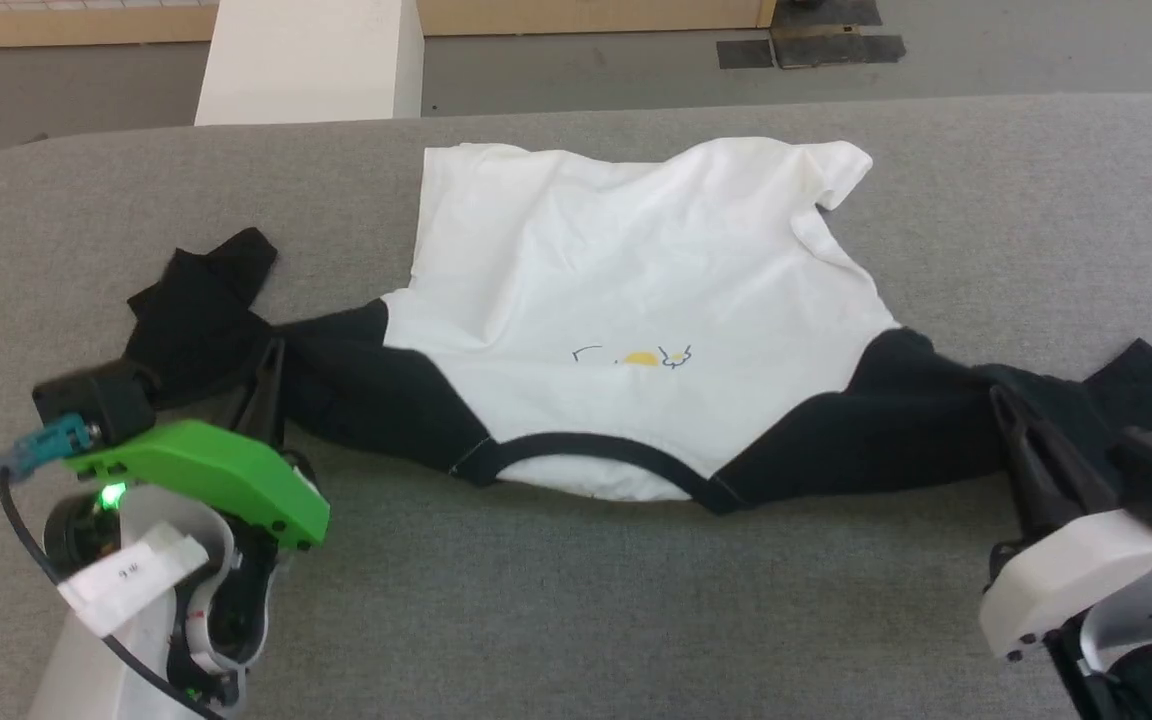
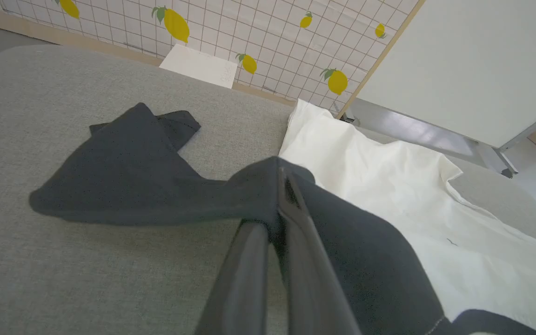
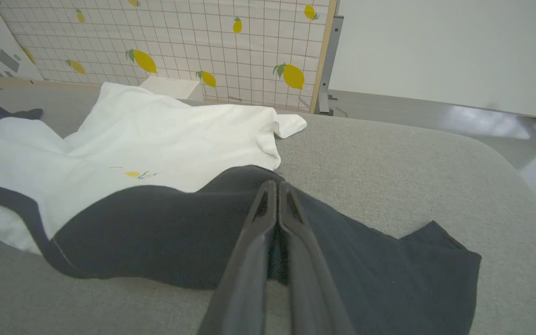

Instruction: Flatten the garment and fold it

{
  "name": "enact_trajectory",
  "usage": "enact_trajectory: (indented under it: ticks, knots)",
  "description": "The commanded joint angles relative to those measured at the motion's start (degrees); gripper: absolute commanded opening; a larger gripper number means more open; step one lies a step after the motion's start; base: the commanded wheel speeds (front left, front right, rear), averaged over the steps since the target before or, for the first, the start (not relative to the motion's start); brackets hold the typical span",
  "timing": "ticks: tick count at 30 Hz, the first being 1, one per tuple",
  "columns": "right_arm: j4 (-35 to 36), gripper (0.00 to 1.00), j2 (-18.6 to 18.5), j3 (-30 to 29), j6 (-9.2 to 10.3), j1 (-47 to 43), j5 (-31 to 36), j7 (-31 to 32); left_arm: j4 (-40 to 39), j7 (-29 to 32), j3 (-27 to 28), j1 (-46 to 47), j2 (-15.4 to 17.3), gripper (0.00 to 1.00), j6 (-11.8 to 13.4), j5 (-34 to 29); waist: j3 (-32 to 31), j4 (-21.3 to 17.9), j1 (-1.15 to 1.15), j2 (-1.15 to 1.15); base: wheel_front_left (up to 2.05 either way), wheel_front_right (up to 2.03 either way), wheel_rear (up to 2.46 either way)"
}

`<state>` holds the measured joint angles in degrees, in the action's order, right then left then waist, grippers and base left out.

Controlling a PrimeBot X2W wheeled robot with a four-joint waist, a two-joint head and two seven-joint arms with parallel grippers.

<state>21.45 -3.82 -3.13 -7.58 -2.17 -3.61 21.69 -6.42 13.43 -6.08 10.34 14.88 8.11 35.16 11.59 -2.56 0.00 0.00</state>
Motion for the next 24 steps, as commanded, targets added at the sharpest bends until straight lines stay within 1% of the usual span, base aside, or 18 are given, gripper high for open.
enact_trajectory:
  ticks: [1, 4, 7, 10, 11, 13, 17, 19, 21, 24]
  knots:
    - [1.04, 0.0, -0.65, -0.23, 0.09, 1.56, -0.53, 0.3, -1.07, 0.56, 0.12, 1.75, 0.4, 0.0, -0.59, 1.26, 0.11, -0.04, 0.0, 0.0, 0.0, 0.0, 0.0]
    - [2.41, 0.0, -2.62, -0.25, 0.09, 4.44, -1.36, 1.17, -2.73, 2.48, -0.17, 4.27, 0.99, 0.0, -1.4, 2.3, 0.73, -0.27, 0.0, 0.0, 0.0, 0.0, 0.0]
    - [3.05, 0.0, -7.03, 1.11, 0.09, 10.53, -2.85, 2.75, -3.96, 5.68, -0.64, 9.13, 2.15, 0.0, -2.44, 3.43, 2.3, -0.77, 0.0, 0.0, 0.0, 0.0, 0.0]
    - [1.28, 0.0, -12.26, 2.96, 0.09, 19.33, -4.91, 4.71, -3.73, 8.84, -0.3, 16.02, 3.16, 0.0, -2.78, 4.66, 4.69, -1.31, 0.0, 0.0, 0.0, 0.0, 0.0]
    - [-0.15, 0.0, -14.29, 3.81, 0.09, 23.23, -5.64, 5.47, -3.25, 9.81, -0.03, 19.07, 3.39, 0.0, -2.62, 4.97, 5.83, -1.5, 0.0, 0.0, 0.0, 0.0, 0.0]
    - [-3.34, 0.0, -17.22, 5.6, 0.09, 30.67, -7.12, 6.57, -2.01, 11.07, 0.7, 24.84, 3.41, 0.0, -1.94, 5.53, 8.18, -1.84, 0.0, 0.0, 0.0, 0.0, 0.0]
    - [-10.87, 0.0, -21.6, 10.25, 0.09, 46.89, -8.92, 7.68, 2.23, 12.24, 1.78, 37.12, 4.35, 0.0, -0.35, 4.36, 13.72, -2.5, 0.0, 0.0, 0.0, 0.0, 0.0]
    - [-14.97, 0.0, -22.93, 12.62, 0.09, 55.07, -8.74, 7.23, 4.9, 11.76, 2.23, 43.23, 4.75, 0.0, 0.53, 3.11, 16.44, -2.92, 0.0, 0.0, 0.0, 0.0, 0.0]
    - [-19.22, 0.0, -23.2, 14.64, 0.09, 62.79, -8.39, 6.16, 7.73, 10.69, 2.87, 49.29, 5.1, 0.0, 1.28, 1.98, 19.02, -3.52, 0.0, 0.0, 0.0, 0.0, 0.0]
    - [-25.84, 0.0, -23.4, 18.03, 0.09, 73.16, -6.57, 3.36, 11.83, 7.43, 3.78, 57.82, 5.06, 0.0, 1.92, 0.51, 22.04, -4.33, 0.0, 0.0, 0.0, 0.0, 0.0]
